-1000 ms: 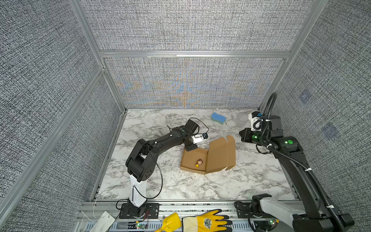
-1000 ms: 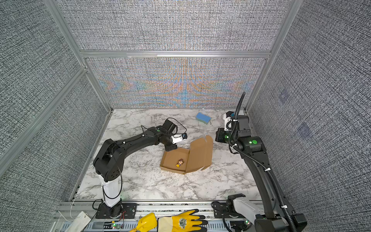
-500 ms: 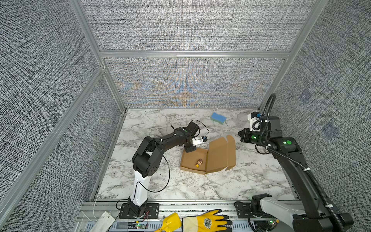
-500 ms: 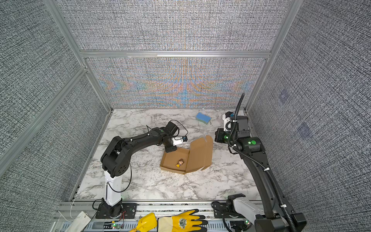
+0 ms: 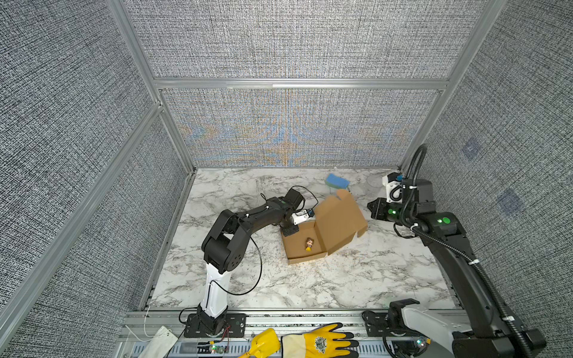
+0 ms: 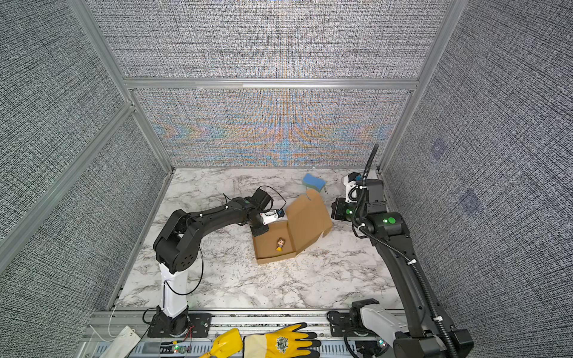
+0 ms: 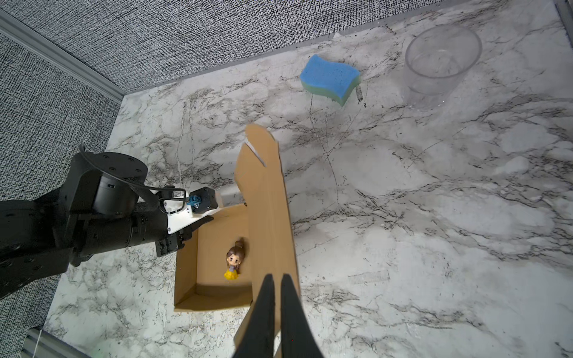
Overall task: Fold the paper box
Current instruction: 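Push the box wall with the left gripper, turning the box toward the sponge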
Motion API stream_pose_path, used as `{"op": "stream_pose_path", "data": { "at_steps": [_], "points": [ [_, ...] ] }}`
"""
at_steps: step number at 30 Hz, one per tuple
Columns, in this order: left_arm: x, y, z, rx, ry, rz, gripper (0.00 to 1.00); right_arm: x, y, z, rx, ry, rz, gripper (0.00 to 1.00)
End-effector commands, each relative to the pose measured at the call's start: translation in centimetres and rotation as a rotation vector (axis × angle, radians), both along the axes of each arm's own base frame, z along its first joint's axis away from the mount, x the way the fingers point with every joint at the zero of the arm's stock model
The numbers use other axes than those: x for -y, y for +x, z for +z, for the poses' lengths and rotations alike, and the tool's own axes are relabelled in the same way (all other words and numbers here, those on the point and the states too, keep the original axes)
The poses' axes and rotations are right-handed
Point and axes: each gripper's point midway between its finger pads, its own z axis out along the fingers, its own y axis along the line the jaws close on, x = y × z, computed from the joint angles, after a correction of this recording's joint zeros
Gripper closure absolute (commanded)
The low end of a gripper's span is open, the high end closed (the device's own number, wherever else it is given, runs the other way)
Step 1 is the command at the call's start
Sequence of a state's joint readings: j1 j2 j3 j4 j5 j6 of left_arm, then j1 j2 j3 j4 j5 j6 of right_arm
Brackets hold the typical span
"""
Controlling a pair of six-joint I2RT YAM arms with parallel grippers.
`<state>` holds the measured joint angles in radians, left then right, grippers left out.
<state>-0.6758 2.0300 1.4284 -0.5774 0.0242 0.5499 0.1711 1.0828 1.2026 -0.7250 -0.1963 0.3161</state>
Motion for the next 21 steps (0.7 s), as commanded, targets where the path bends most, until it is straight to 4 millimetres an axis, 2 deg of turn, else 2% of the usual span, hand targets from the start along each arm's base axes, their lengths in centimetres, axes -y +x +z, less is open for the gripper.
{"op": "stream_pose_path", "data": {
  "at_steps": [1, 5, 6, 10, 16, 21],
  "points": [
    [-1.1, 0.3, 0.4, 0.020, 0.015, 0.081, 0.81, -0.2, 0.1, 0.4, 0.020, 0.016, 0.007, 0.90],
    [-2.9, 1.1, 0.0, 0.049, 0.043, 0.198, 0.82, -0.4, 0.2, 0.5, 0.025, 0.025, 0.011, 0.90],
    [-3.4, 1.5, 0.8, 0.072, 0.034, 0.240, 0.82, -0.5, 0.2, 0.6, 0.027, 0.027, 0.013, 0.90],
    [-5.4, 1.8, 0.9, 0.087, 0.022, 0.405, 0.82, -0.9, 0.4, 0.7, 0.027, 0.044, 0.029, 0.90],
    [-6.4, 0.7, 0.4, 0.054, -0.069, 0.605, 0.83, -1.9, 0.9, 0.2, 0.018, 0.065, 0.052, 0.90],
    [-7.3, -0.2, -0.7, 0.034, -0.107, 0.768, 0.82, -3.7, 1.6, -0.3, 0.015, 0.076, 0.086, 0.90]
  ]
}}
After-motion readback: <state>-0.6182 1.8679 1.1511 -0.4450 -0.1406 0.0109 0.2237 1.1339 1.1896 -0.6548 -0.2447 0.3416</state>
